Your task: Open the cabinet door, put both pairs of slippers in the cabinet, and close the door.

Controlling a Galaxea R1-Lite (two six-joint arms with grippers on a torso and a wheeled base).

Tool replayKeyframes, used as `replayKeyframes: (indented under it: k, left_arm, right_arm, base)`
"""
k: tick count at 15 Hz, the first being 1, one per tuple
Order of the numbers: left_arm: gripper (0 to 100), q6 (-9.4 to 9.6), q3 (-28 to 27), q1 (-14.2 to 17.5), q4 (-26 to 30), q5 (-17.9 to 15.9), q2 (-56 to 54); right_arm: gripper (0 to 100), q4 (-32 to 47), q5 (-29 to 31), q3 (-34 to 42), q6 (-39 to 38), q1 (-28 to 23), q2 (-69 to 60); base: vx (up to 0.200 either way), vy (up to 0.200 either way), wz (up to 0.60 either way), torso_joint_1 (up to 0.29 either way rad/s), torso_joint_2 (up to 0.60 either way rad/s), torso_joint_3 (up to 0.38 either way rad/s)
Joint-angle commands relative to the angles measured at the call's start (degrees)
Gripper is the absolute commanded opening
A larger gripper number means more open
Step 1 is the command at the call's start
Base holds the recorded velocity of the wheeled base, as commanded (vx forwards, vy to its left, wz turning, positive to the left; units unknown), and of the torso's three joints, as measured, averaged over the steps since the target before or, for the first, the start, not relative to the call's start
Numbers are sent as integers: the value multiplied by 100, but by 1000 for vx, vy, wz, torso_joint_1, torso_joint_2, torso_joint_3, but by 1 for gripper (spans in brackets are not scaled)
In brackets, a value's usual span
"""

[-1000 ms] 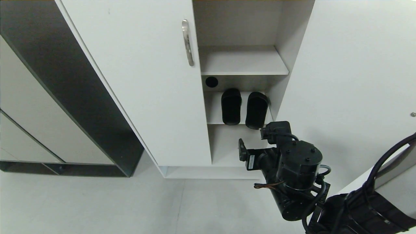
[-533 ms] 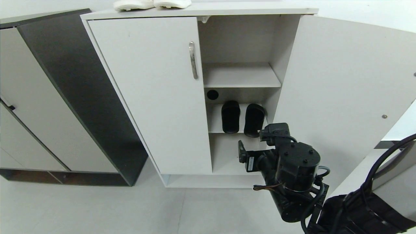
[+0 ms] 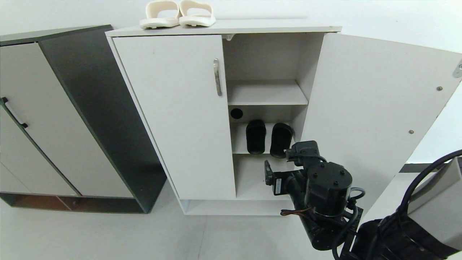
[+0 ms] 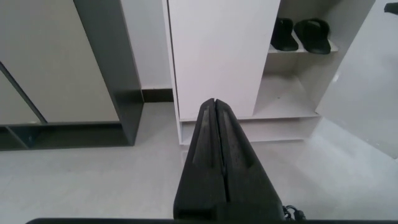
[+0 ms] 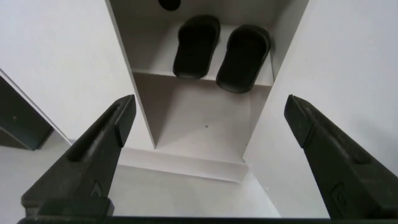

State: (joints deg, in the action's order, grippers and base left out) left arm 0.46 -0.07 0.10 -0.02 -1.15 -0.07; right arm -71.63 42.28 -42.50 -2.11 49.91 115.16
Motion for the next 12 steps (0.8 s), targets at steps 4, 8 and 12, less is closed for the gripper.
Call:
replayKeyframes:
  k: [4, 8, 12]
  left_arm:
    - [0, 6, -1, -1, -6, 0, 7]
    - [0, 6, -1, -1, 2, 0, 7]
    - [0, 6, -1, -1, 2, 0, 7]
  right_arm:
    - [100, 0, -18, 48, 0, 1, 24]
    - [100, 0, -18, 119, 9, 1, 32]
    - [100, -9, -44, 128, 0, -25, 24]
  base:
    - [0, 100, 0, 2, -2, -1]
    - [0, 200, 0, 4, 1, 8]
    - [0, 200, 0, 2, 2, 4]
